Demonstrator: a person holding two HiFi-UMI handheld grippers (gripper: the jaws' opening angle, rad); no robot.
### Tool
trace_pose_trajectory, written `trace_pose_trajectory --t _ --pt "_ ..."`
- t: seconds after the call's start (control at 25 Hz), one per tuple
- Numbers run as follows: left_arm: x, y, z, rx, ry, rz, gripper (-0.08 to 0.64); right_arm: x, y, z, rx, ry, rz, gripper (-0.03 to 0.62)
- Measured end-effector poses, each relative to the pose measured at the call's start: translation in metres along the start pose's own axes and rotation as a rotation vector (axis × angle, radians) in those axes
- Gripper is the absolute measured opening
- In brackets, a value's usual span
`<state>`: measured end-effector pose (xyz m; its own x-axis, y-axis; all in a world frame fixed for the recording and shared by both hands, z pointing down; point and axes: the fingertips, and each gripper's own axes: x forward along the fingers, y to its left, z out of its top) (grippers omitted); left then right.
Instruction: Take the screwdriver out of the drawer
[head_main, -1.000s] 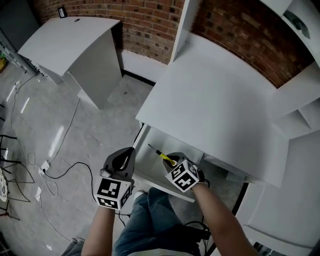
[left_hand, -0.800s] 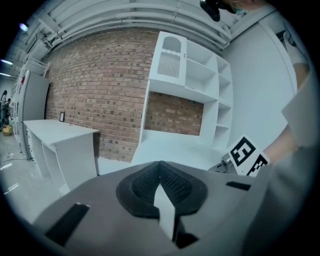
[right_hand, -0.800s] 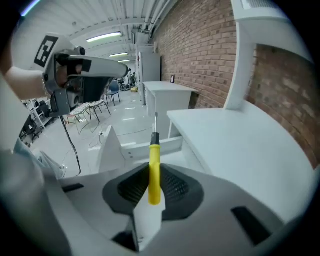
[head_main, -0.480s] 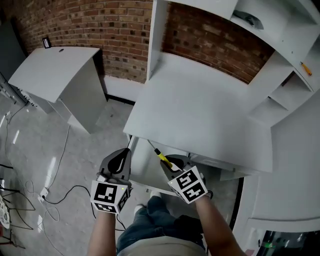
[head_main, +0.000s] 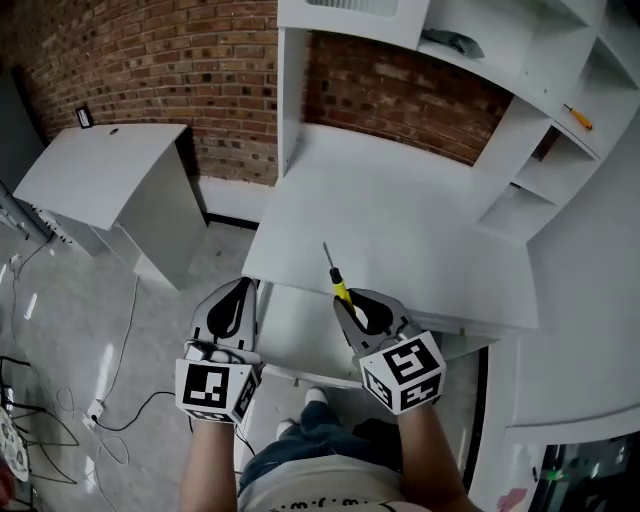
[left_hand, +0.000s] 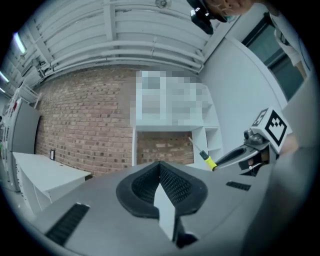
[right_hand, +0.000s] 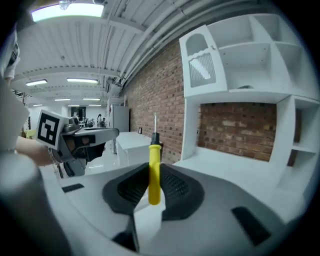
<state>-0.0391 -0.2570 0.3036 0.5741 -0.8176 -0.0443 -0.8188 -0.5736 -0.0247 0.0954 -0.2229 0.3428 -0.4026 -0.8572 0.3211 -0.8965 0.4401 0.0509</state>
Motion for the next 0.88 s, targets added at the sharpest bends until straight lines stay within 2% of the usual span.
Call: trace_pose_trajectory --t 0.12,0.36,0.52,0.76,0.88 --pt "-0.006 -0.004 0.022 0.009 -0.056 -0.013 0.012 -0.015 0.000 0.022 -0.008 -0.077 -0.042 0.074" --pt "-0.008 -0.011 0.048 0.034 -0.104 -0.033 0.012 -0.041 -0.002 0.055 -0.047 -0.194 -0.139 0.074" --pt "-0.005 -0.018 0.056 0.044 -0.126 -0.046 0.012 -0.055 -0.012 0.062 -0.054 -0.227 -0.201 0.072" --pt "-0.002 -0.022 0.057 0.039 -0.132 -0.054 0.012 -0.062 -0.015 0.067 -0.137 -0.253 -0.244 0.072" --pt "0.000 -0.022 0.060 0.043 -0.137 -0.059 0.012 -0.063 -0.019 0.068 -0.140 -0.259 -0.259 0.072"
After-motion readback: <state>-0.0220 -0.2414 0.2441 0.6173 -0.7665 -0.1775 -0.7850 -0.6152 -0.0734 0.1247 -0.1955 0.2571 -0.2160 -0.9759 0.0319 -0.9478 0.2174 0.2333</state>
